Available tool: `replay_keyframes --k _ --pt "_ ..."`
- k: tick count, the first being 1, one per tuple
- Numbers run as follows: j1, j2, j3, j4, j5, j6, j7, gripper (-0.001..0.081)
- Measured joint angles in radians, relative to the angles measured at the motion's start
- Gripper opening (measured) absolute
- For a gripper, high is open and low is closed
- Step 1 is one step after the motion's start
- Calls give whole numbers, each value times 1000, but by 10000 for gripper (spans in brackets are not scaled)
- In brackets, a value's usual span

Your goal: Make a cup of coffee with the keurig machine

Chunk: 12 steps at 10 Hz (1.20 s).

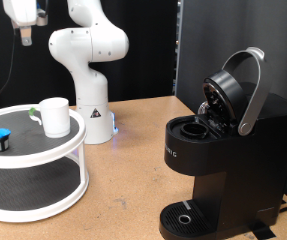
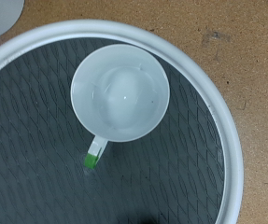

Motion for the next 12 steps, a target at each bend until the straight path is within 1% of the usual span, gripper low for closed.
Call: replay_keyframes --k 2,3,5,7,9,10,12 --pt "-1 12 -48 -12 -16 64 -32 803" --pt "-1 30 -75 -9 -18 94 -34 803" --pt "0 98 -113 22 -21 118 -36 803" --pt "3 186 -130 72 -23 118 -65 803" --pt "8 261 -132 110 -22 125 -81 803" --pt "11 284 -132 117 -17 136 -94 803" --pt "15 295 -132 118 2 153 -113 803"
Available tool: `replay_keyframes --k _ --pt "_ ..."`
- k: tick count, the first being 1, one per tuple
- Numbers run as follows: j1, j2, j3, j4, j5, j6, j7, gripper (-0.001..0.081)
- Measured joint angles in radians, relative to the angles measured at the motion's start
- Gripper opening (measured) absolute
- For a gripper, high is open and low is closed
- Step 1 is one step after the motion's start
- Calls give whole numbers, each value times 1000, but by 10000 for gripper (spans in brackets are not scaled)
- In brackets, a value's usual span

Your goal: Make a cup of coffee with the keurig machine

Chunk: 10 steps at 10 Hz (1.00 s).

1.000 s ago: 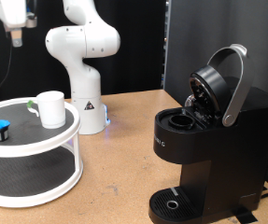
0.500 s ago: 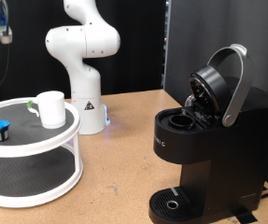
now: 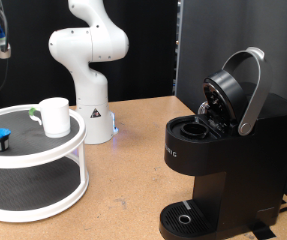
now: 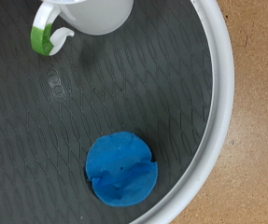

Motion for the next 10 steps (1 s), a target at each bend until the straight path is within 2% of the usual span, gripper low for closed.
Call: replay_keyframes --k 5,10 --pt "-1 -7 0 -17 6 7 -12 803" --pt "-21 -1 -12 -164 -38 216 -10 803"
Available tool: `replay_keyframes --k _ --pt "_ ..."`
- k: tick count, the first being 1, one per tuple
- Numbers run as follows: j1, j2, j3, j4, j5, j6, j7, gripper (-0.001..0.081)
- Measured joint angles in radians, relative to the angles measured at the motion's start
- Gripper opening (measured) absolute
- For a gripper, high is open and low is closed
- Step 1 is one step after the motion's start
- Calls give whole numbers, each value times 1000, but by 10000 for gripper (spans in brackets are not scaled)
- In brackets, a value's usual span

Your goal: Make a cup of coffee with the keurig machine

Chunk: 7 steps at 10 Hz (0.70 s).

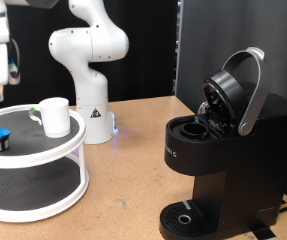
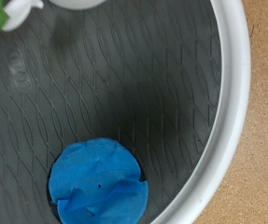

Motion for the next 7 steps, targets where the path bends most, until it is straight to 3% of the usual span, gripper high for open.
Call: replay_keyframes --k 3,7 --pt "-16 10 -25 -71 -42 110 0 803" --pt "-26 66 -42 -116 -69 234 15 803"
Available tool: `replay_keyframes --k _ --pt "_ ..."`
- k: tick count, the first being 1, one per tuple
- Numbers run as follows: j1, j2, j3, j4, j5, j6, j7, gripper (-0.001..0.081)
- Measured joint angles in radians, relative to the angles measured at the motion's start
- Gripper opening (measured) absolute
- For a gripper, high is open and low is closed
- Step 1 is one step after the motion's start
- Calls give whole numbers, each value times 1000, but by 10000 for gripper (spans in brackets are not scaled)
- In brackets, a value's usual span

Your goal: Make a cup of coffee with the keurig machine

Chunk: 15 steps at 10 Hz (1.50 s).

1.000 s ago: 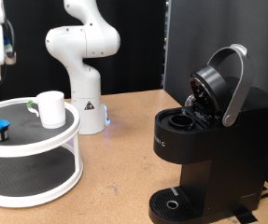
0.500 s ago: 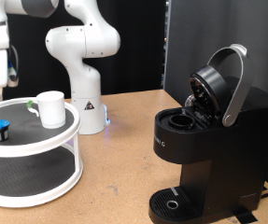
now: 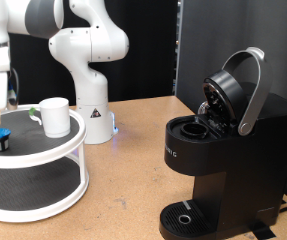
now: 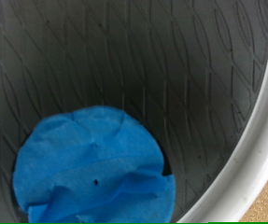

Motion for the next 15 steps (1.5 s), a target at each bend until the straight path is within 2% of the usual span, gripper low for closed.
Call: replay_keyframes --k 7,13,14,15 --pt "-3 91 -24 -36 -9 127 -6 803" --pt "-1 113 -27 -54 26 160 -27 803" --pt "-1 113 -27 -54 28 160 -28 702" --pt "-1 113 -27 -54 29 159 -28 562"
